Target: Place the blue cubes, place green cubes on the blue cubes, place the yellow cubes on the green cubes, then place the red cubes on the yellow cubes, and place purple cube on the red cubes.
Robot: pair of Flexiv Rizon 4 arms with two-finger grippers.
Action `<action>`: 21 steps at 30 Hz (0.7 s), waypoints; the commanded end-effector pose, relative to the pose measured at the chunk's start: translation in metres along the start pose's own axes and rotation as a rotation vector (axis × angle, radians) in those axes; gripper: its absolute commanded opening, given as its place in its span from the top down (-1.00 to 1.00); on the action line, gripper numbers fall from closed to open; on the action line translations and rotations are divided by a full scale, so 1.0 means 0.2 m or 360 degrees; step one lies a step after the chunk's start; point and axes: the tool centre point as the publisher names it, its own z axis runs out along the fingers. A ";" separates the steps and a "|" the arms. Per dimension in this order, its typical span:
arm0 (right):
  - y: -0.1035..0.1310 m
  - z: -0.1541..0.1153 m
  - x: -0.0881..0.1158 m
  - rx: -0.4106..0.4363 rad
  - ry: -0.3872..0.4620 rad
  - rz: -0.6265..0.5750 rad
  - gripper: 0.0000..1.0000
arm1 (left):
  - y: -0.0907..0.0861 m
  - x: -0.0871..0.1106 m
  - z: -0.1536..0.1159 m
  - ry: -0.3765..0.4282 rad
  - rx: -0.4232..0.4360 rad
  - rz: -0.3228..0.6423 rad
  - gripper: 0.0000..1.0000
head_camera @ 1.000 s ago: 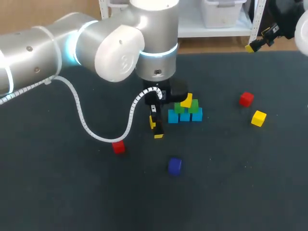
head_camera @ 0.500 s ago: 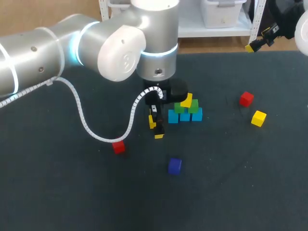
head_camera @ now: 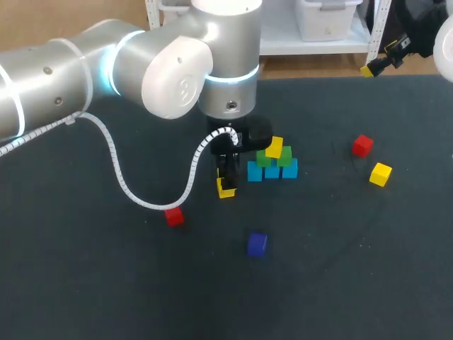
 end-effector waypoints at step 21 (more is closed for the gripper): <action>0.00 -0.01 0.00 0.0000 -0.0001 0.0000 -1.00 | 0.06 -0.02 -0.26 0.0042 0.0027 0.0208 1.00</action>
